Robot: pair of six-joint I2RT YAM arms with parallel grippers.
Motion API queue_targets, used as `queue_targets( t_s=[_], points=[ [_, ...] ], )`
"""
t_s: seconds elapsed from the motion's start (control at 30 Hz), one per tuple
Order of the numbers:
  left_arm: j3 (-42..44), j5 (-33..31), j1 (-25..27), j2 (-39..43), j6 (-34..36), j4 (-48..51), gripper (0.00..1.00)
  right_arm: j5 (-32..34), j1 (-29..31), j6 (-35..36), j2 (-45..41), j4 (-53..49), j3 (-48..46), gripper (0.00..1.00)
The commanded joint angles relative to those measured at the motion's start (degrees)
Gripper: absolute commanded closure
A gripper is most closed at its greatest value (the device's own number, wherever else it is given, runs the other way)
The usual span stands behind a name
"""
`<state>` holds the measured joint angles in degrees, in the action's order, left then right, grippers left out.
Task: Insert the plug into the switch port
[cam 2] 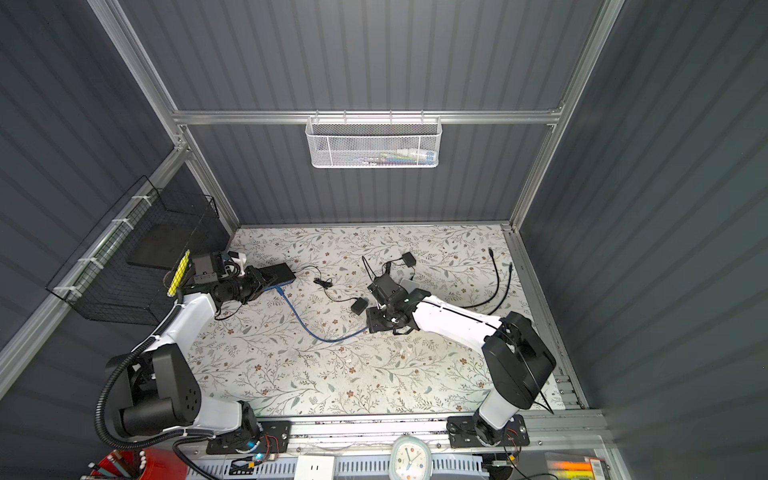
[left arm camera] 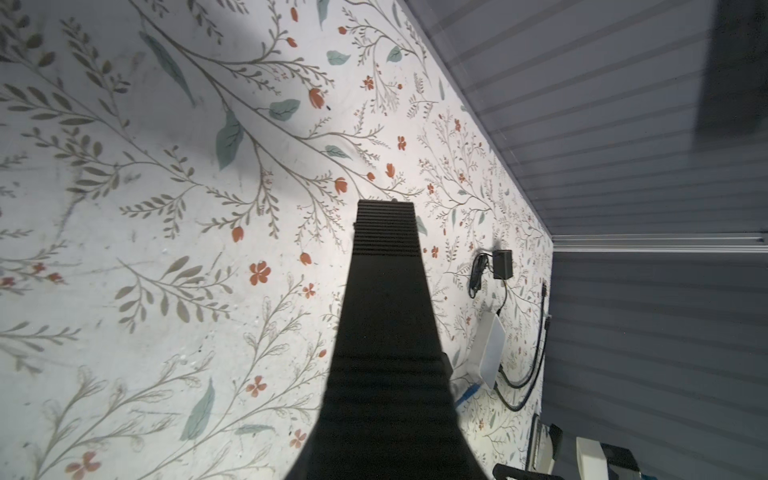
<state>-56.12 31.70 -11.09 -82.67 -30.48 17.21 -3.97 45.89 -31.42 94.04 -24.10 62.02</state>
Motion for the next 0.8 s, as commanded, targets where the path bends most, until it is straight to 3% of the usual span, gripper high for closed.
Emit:
queue_targets(
  t_s=[0.0, 0.37, 0.7, 0.77],
  points=[
    [1.21, -5.65, -0.77, -0.82, 2.7, 1.5, 1.0, -1.35, 0.78, -3.9, 1.97, -0.19, -0.35, 0.43],
    [2.63, -11.6, -2.15, -2.23, 3.95, 1.24, 1.0, -4.64, 0.44, -4.71, 12.94, 1.03, 7.56, 0.42],
    [3.73, -12.28, -2.44, -7.59, 1.07, -2.55, 1.0, -8.21, -3.98, -3.21, 20.23, 1.51, 13.66, 0.4],
    [3.75, -12.34, -2.44, -8.65, 0.54, -3.96, 0.91, -8.23, -4.95, -2.56, 21.64, 1.5, 15.57, 0.4]
  ],
)
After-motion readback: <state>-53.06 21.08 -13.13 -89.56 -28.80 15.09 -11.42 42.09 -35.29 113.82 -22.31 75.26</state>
